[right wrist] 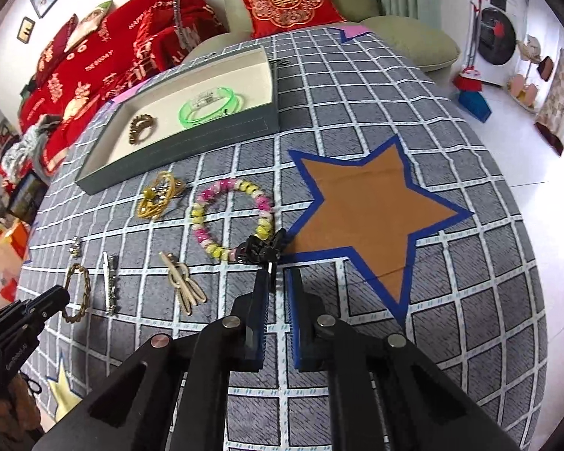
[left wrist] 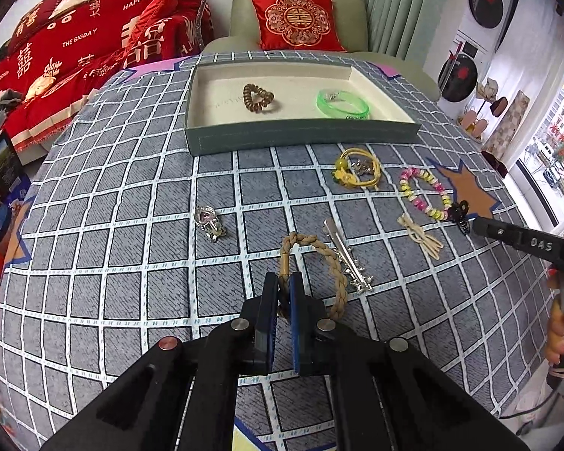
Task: Organize jewelry
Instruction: 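Grasp the braided tan rope bracelet with the left tool while the right tool grasps the black hair clip, then carry the rope bracelet and black clip with both tools into the tray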
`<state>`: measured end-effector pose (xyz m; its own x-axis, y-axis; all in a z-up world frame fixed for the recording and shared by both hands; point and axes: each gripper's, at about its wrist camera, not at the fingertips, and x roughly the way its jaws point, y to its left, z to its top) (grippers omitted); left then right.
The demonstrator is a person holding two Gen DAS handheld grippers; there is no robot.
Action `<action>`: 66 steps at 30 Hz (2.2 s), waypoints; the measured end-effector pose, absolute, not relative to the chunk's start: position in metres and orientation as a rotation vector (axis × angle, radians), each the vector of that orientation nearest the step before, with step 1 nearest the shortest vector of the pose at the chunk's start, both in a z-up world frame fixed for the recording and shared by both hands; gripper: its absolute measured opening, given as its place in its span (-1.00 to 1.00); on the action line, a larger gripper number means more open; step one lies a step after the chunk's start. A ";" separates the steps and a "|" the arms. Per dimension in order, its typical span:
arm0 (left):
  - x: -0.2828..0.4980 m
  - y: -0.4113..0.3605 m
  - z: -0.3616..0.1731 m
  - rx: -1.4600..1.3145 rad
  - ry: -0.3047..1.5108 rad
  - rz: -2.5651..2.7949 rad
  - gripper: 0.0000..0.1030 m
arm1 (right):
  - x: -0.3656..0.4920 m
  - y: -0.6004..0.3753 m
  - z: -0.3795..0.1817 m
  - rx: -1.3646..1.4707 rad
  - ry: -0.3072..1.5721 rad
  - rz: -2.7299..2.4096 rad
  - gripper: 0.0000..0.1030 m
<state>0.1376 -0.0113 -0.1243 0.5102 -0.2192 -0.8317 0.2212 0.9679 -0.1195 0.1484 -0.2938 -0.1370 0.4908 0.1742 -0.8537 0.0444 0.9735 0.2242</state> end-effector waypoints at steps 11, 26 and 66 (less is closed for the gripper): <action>0.136 -0.008 -0.119 -0.006 0.994 -0.261 -0.66 | 0.163 -0.284 -0.135 0.233 1.021 0.086 0.46; 0.133 0.003 -0.107 -0.020 0.968 -0.264 -0.66 | 0.160 -0.305 -0.144 0.372 1.049 0.078 -0.51; 0.323 -0.027 -0.085 0.004 0.861 -0.171 -0.66 | 0.327 -0.240 -0.060 0.282 0.952 0.254 -0.51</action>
<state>0.3226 -0.0266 -0.0854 0.6389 -0.1484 -0.7548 0.1514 0.9863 -0.0658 0.3268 -0.2399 -0.0602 0.5560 0.3345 -0.7609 -0.0885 0.9341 0.3459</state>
